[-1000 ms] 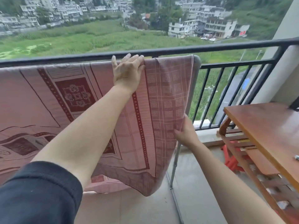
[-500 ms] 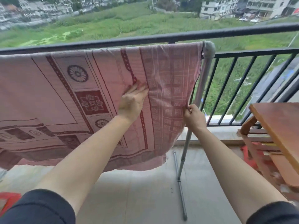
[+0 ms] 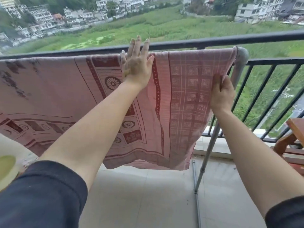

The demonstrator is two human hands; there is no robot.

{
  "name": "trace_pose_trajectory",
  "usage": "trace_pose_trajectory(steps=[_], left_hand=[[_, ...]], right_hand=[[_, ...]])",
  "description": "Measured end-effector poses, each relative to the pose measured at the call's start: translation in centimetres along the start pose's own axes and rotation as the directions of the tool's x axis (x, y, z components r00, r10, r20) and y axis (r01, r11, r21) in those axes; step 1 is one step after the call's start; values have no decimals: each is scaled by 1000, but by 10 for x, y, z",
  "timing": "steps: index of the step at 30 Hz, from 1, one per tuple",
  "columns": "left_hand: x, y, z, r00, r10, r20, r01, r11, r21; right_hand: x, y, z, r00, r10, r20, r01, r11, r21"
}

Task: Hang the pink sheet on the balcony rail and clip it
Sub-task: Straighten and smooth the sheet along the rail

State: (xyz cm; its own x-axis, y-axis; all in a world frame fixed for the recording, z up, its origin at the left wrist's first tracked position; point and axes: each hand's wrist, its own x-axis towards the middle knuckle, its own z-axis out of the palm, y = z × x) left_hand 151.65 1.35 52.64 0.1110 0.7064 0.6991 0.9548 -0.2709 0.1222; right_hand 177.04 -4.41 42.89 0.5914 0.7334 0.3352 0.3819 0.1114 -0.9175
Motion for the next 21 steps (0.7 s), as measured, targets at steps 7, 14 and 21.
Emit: trace_pose_trajectory(steps=[7, 14, 21], left_hand=[[-14, 1, 7, 981, -42, -191, 2, 980, -201], [-67, -4, 8, 997, 68, -45, -74, 984, -159], [-87, 9, 16, 1000, -11, 28, 14, 993, -120]], right_hand=[[-12, 19, -9, 999, 7, 46, -2, 995, -101], [-18, 46, -8, 967, 159, 199, -85, 938, -337], [0, -10, -3, 978, 110, 174, -154, 953, 260]])
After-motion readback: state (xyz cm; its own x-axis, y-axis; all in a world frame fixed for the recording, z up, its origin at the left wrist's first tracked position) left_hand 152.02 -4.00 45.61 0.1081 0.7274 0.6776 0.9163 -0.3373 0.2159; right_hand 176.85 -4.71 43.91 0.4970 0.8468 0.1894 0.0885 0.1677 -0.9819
